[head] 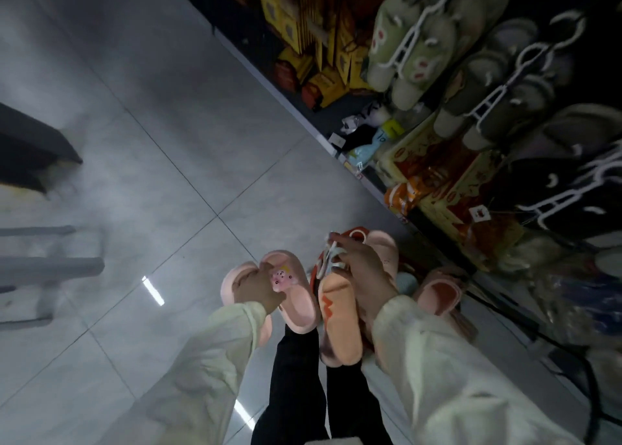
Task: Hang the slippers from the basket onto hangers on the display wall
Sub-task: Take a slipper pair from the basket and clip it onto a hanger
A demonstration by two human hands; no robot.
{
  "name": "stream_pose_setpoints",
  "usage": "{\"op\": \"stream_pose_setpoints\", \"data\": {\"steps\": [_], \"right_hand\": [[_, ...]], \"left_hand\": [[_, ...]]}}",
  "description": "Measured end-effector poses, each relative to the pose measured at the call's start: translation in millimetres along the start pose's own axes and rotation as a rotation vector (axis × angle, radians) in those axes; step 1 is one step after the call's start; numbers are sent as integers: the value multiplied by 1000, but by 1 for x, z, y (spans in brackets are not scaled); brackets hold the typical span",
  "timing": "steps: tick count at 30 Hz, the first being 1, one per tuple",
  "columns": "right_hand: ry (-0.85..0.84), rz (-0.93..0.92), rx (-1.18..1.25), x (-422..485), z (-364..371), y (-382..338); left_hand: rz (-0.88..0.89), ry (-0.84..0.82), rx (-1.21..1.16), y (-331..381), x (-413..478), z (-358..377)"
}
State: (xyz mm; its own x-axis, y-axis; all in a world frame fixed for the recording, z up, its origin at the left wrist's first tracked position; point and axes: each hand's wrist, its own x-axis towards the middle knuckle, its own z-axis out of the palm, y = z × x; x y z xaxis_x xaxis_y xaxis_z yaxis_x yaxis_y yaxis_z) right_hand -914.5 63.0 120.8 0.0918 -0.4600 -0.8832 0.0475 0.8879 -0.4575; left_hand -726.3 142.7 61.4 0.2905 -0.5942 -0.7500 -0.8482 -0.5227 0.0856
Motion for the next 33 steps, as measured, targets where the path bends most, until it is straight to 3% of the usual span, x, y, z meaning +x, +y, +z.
{"op": "stream_pose_setpoints", "data": {"steps": [6, 11, 18, 22, 29, 33], "right_hand": [[-136, -330, 33, -103, -7, -88], [-205, -536, 48, -181, -12, -146], [-350, -798, 174, -309, -44, -165], [-239, -922, 218, -351, -68, -149], [63, -962, 251, -403, -96, -132], [235, -971, -61, -426, -102, -126]], "left_hand": [[122, 91, -80, 43, -59, -85], [283, 275, -72, 82, -105, -164], [626, 535, -29, 142, -194, -259], [749, 634, -41, 166, -248, -285], [1078, 764, 27, 196, -317, -299], [1207, 752, 122, 214, -352, -302]]}}
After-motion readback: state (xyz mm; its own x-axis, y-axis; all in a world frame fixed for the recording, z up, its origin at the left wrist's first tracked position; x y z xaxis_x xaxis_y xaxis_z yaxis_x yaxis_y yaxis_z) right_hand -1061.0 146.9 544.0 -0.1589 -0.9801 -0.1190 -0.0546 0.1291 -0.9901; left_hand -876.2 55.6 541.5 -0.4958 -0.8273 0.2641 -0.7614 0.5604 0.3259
